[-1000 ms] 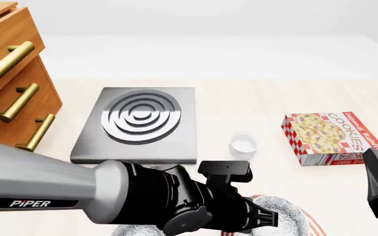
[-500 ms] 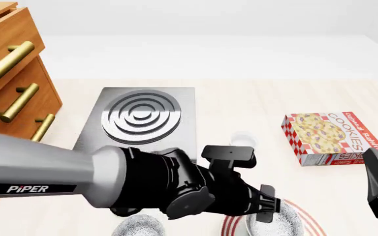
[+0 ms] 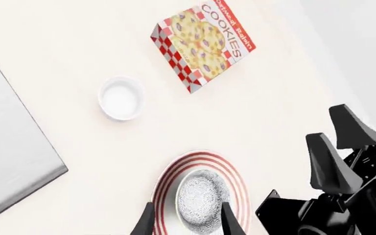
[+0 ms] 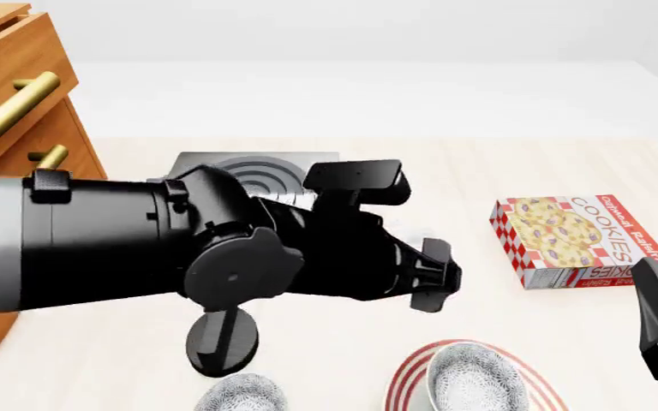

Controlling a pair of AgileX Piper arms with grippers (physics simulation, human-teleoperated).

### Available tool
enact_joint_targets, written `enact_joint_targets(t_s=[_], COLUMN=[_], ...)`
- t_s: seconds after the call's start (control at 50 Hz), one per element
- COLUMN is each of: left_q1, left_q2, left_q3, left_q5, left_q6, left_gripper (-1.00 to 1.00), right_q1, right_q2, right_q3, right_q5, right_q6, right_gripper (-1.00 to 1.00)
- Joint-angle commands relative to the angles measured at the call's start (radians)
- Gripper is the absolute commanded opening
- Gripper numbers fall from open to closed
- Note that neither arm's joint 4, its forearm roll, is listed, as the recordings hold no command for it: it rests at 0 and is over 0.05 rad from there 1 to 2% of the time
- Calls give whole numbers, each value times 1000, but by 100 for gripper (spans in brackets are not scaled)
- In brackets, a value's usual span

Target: Pick the akita bowl on the wooden cabinet and place it on the plate.

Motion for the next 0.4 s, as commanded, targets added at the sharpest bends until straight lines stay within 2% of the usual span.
enact_joint_targets(t_s=[0.02,0.14,0.2,0.22,0.32,0.36,0.38,0.4], left_q1=[55,67,53,60,63,86,99,118], left_q2=[-150,-255,-274,-317,-406,-493,-587,-615], left_q3=[34,80,96,105,138,158,191,203], left_q5=[18,-3,-17,-24,-44,-63,-113,-114], left_q6=[73,115,100,125,117,158,198,198], left_gripper=[100,100,100,100,100,100,100,100], right_q1=[0,0,0,0,0,0,0,0], right_q2=[0,0,0,0,0,0,0,0], right_q3=[0,0,0,0,0,0,0,0], right_q5=[0,0,0,0,0,0,0,0], right_q6=[0,0,0,0,0,0,0,0], right_gripper=[100,100,100,100,100,100,100,100])
